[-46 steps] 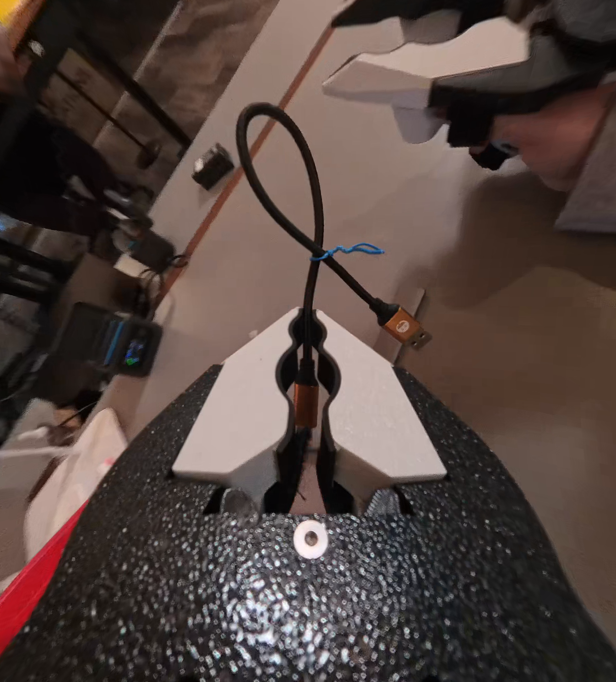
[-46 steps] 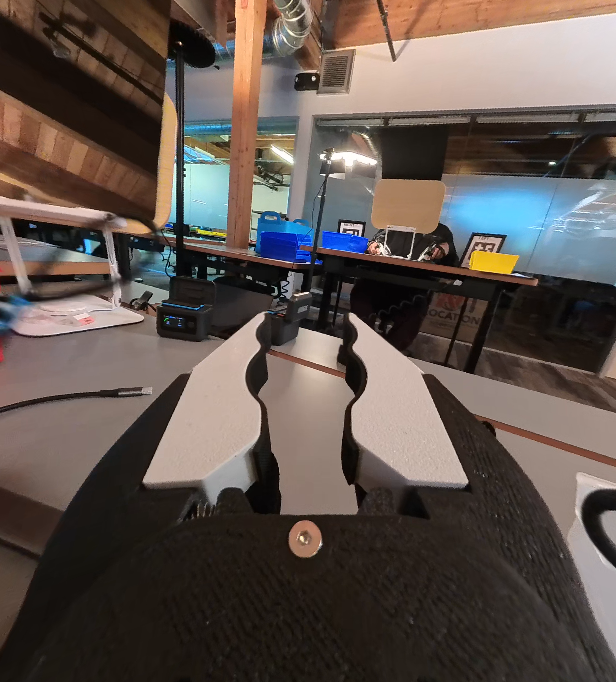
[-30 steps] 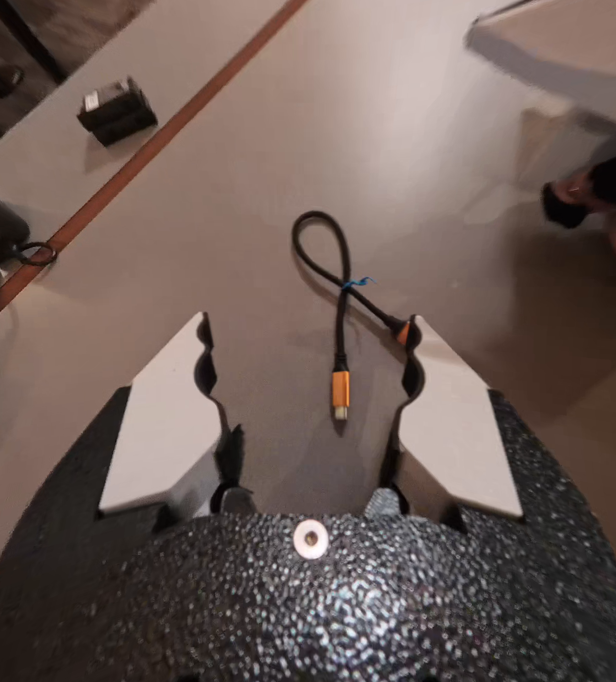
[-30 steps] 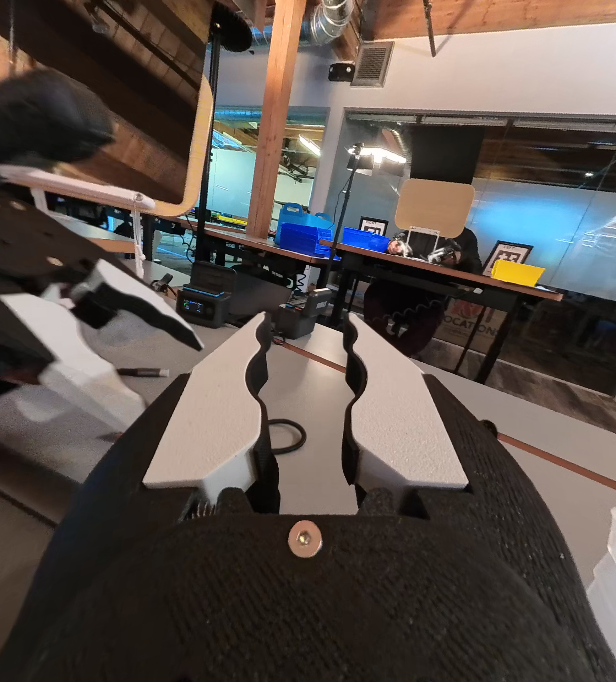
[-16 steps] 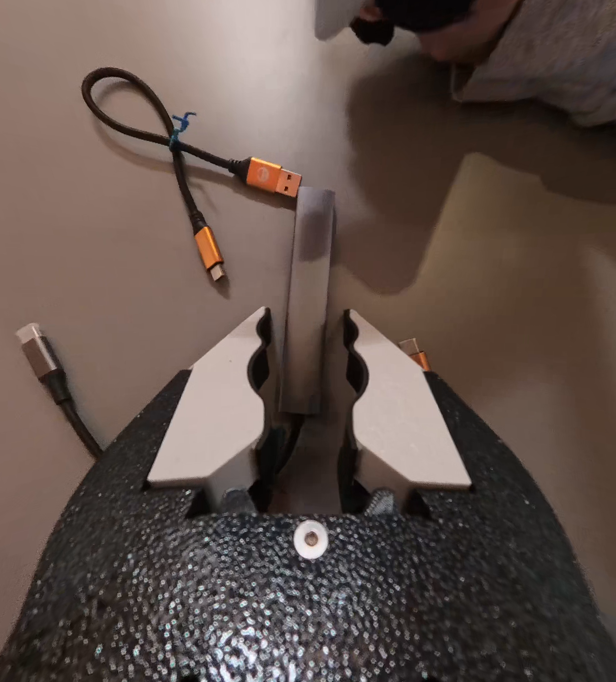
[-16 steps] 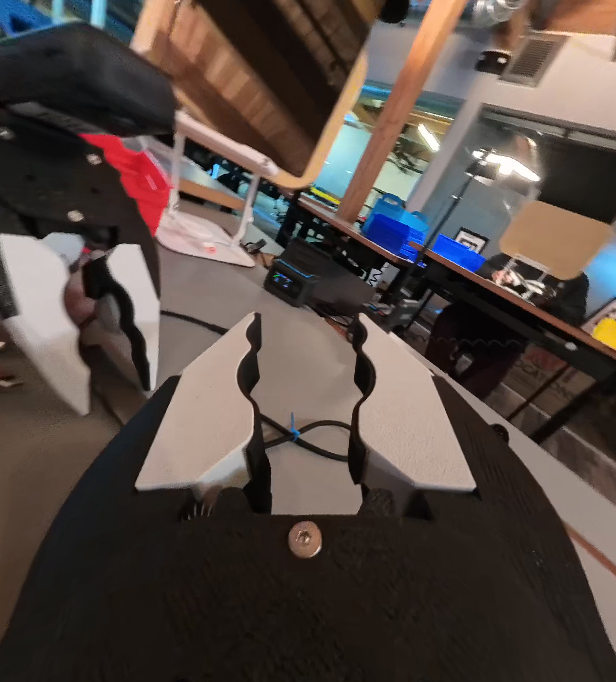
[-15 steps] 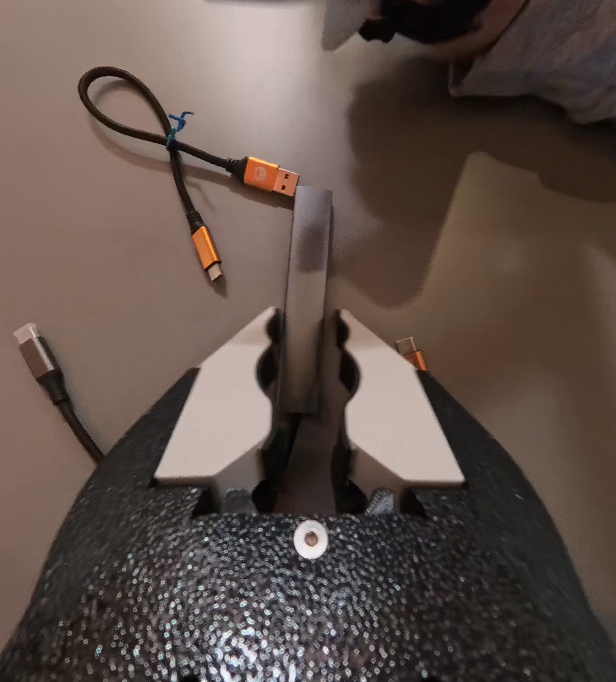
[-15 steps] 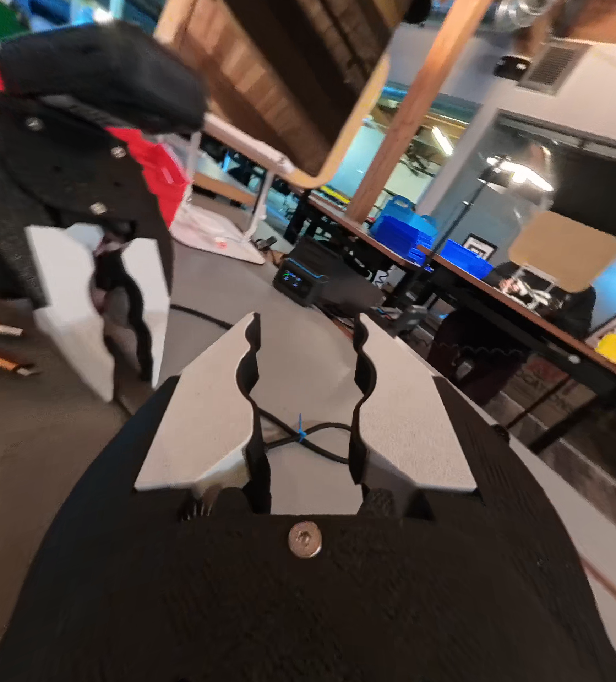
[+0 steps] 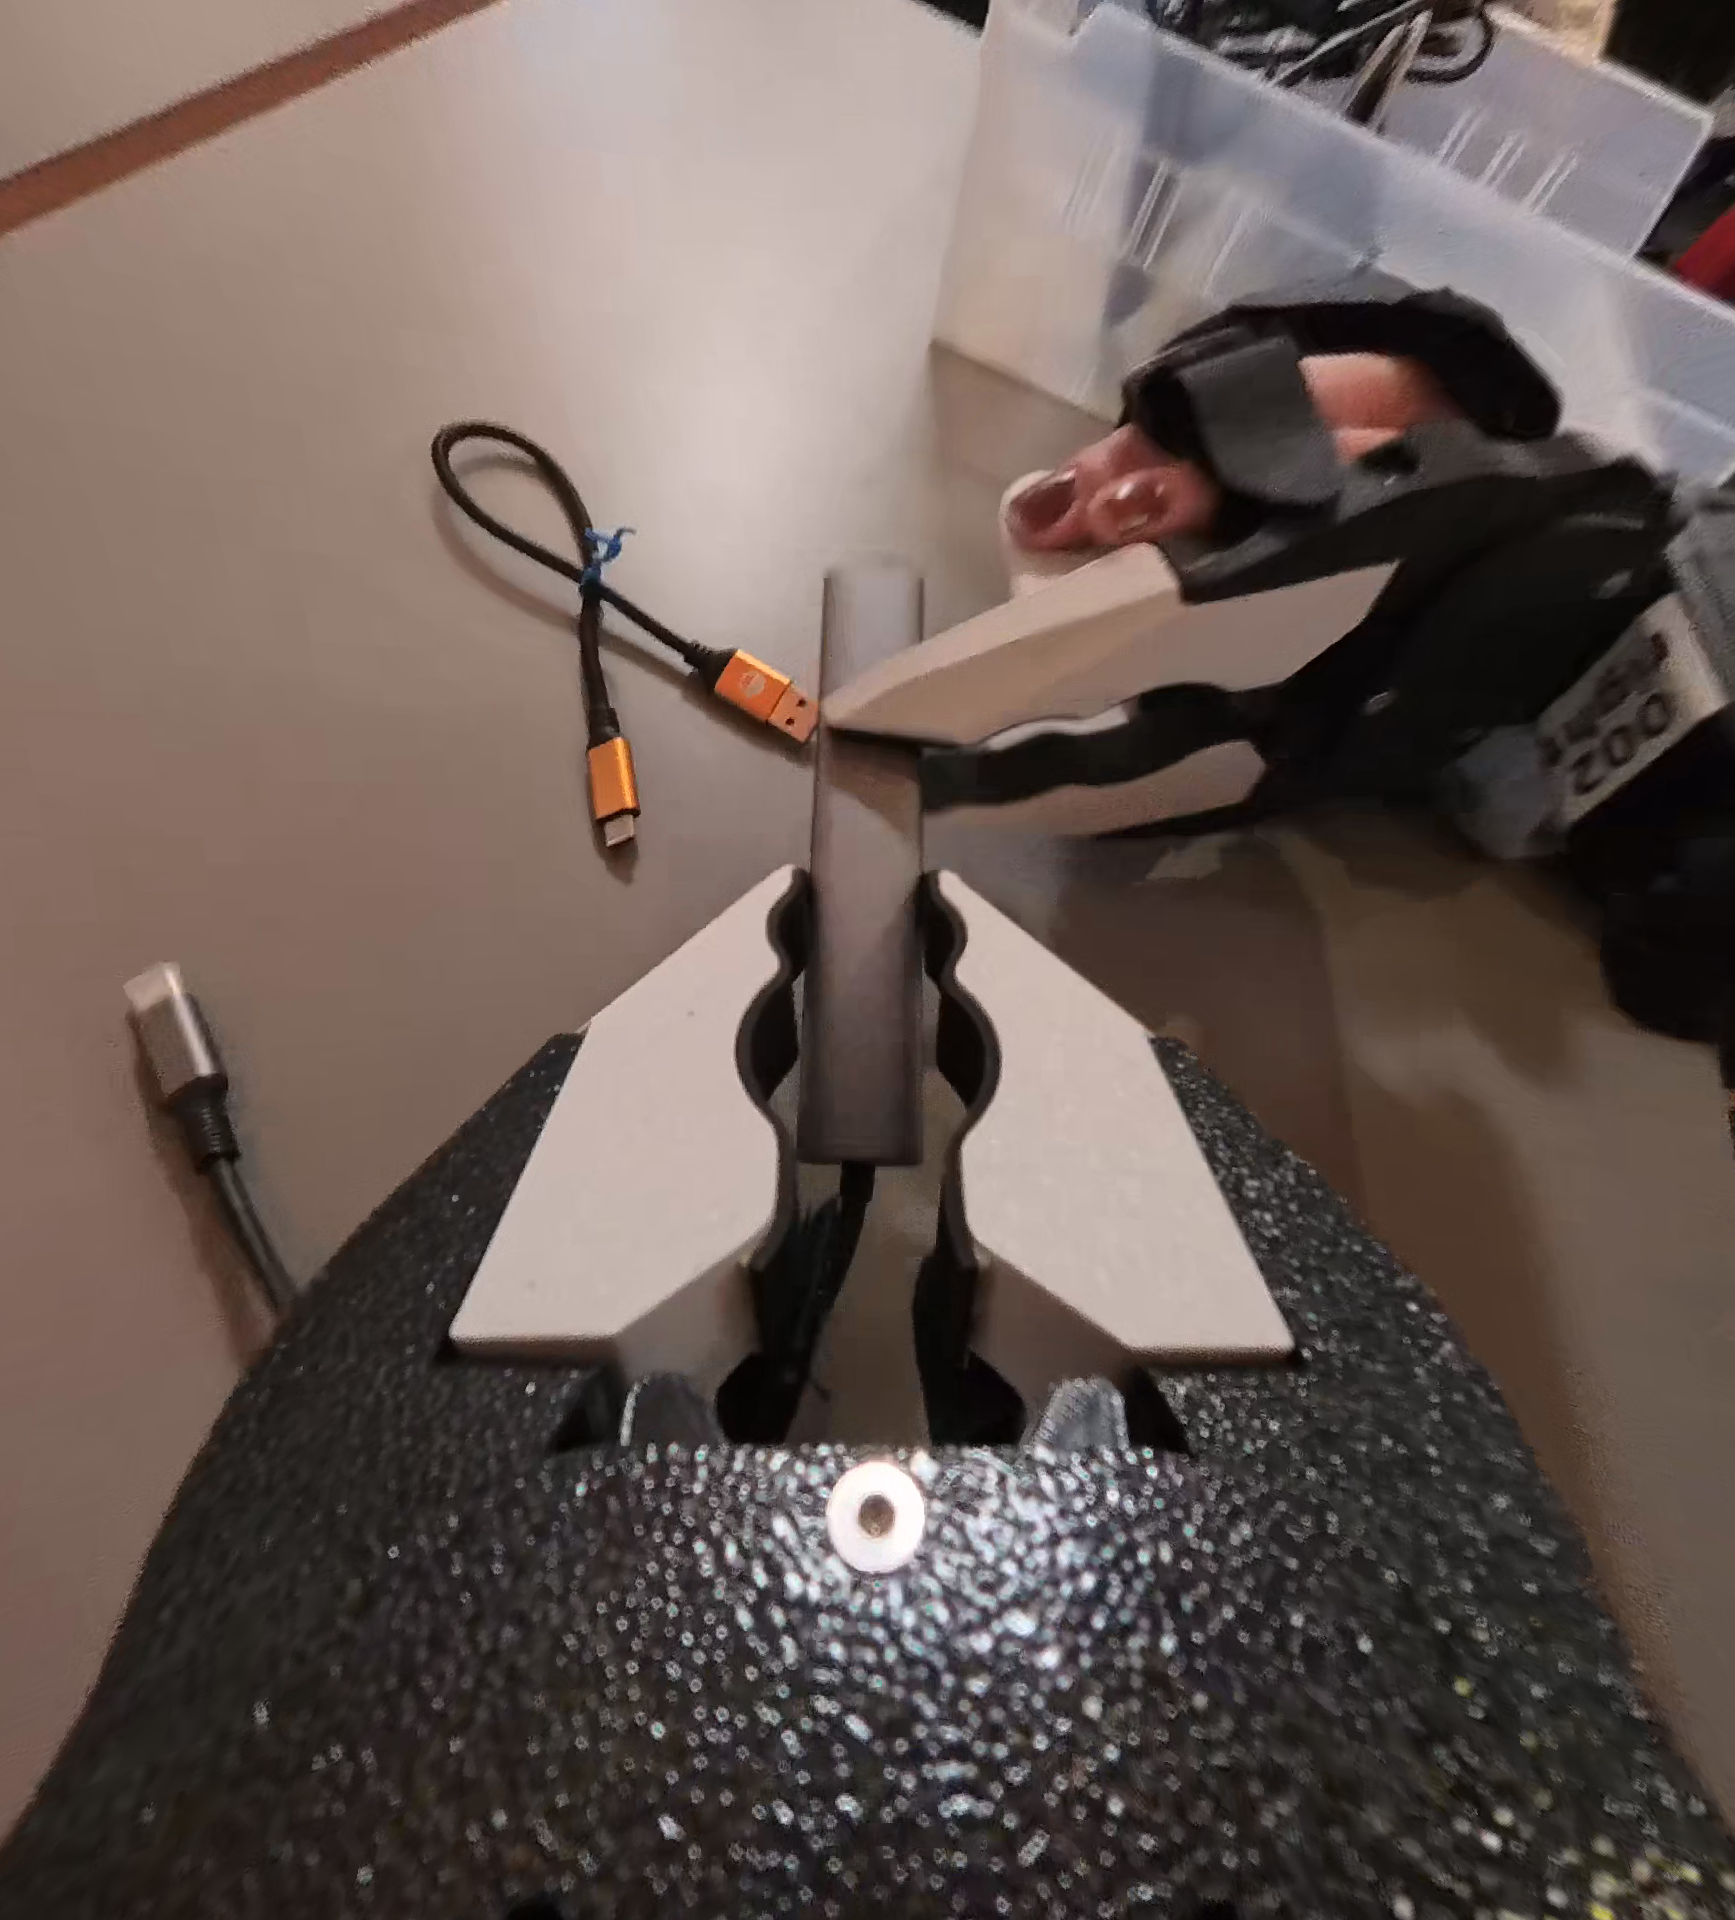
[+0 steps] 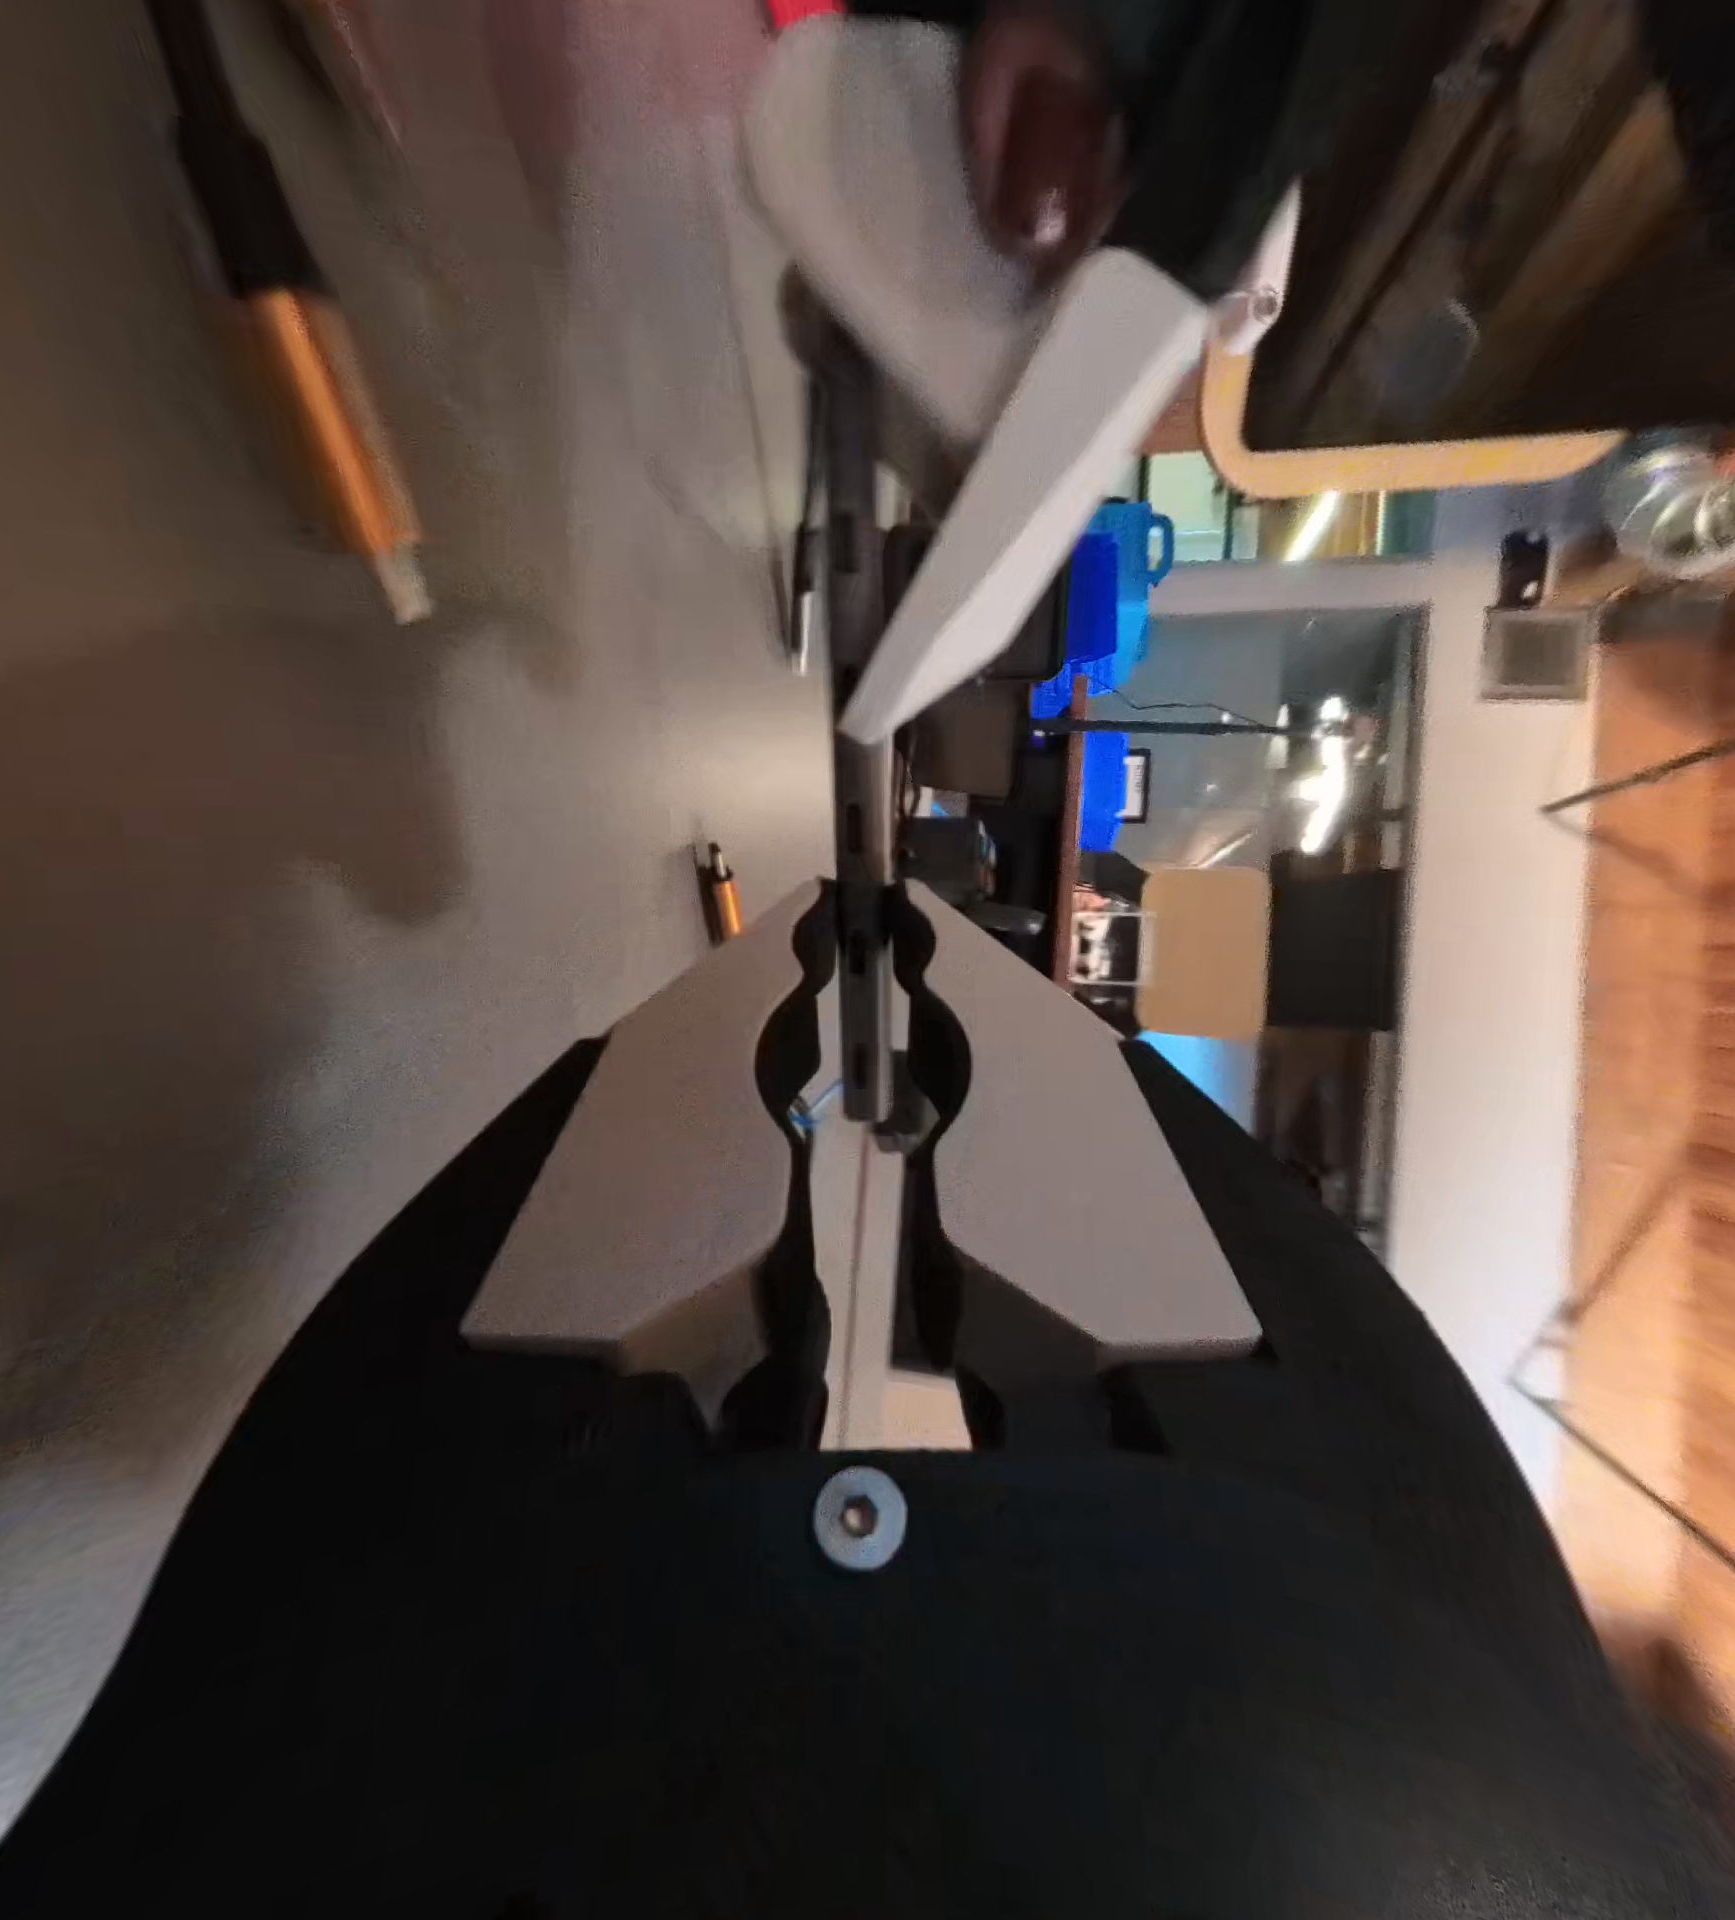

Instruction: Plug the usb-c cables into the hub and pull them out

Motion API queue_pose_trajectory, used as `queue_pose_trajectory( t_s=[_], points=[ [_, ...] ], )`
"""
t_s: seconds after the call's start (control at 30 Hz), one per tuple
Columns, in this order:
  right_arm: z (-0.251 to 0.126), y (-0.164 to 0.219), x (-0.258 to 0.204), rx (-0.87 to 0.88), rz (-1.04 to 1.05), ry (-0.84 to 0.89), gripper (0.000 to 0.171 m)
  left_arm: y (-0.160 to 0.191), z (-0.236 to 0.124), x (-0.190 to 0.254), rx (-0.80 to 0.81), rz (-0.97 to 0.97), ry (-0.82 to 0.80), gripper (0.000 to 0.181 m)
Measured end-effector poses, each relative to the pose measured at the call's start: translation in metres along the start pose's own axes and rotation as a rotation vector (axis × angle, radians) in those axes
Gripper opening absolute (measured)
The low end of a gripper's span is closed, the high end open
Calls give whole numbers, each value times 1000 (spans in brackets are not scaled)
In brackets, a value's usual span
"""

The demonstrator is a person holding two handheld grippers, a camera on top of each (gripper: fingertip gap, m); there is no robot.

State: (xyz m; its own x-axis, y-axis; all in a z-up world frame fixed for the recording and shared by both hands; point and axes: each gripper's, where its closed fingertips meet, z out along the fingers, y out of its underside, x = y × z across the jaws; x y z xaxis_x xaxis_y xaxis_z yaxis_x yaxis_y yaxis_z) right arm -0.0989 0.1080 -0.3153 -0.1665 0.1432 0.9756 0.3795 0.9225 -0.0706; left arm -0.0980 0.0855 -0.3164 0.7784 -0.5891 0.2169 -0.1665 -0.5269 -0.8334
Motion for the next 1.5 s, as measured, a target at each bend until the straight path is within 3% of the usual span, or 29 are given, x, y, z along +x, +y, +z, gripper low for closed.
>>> queue_pose_trajectory(
  t_s=[0.03, 0.07, 0.13, 0.17, 0.23, 0.33, 0.5, 0.63, 0.77, 0.97, 1.03, 1.37, 1.5],
  points=[
    [1, 2, 3, -23, -25, 26, 8, -4, -2, 0, 34, 17, -8, 20],
    [2, 7, 5, -52, -10, 30, 8, -12, -3, 0, 87, 32, -25, 21],
    [3, 19, 10, -112, 89, 18, 7, -41, -12, 2, 253, 73, -74, 82],
    [3, 24, 15, -123, 150, 27, 7, -51, -18, 5, 314, 133, -107, 88],
    [1, 34, 23, -129, 297, 31, 8, -65, -31, 17, 401, 317, -174, 81],
    [-4, 46, 36, -111, 563, 33, 7, -72, -43, 41, 464, 523, -193, 55],
    [-19, 42, 51, 114, 907, -40, 7, -61, -34, 44, 414, 526, -142, 52],
    [-42, 9, 46, 382, 937, -243, 7, -43, -16, 28, 312, 392, -87, 59],
    [-59, -14, 27, 479, 926, -468, 7, -41, -11, 45, 341, 312, 87, 55],
    [-67, -28, 11, 489, 899, -613, 8, -36, -15, 67, 345, 276, 285, 17],
    [-68, -29, 7, 475, 887, -632, 8, -35, -15, 70, 336, 256, 314, 12],
    [-62, -32, -16, 403, 853, -716, 8, -19, -5, 73, 227, 289, 316, 16],
    [-65, -37, -19, 412, 859, -757, 9, -18, -4, 70, 237, 366, 270, 8]
  ],
)
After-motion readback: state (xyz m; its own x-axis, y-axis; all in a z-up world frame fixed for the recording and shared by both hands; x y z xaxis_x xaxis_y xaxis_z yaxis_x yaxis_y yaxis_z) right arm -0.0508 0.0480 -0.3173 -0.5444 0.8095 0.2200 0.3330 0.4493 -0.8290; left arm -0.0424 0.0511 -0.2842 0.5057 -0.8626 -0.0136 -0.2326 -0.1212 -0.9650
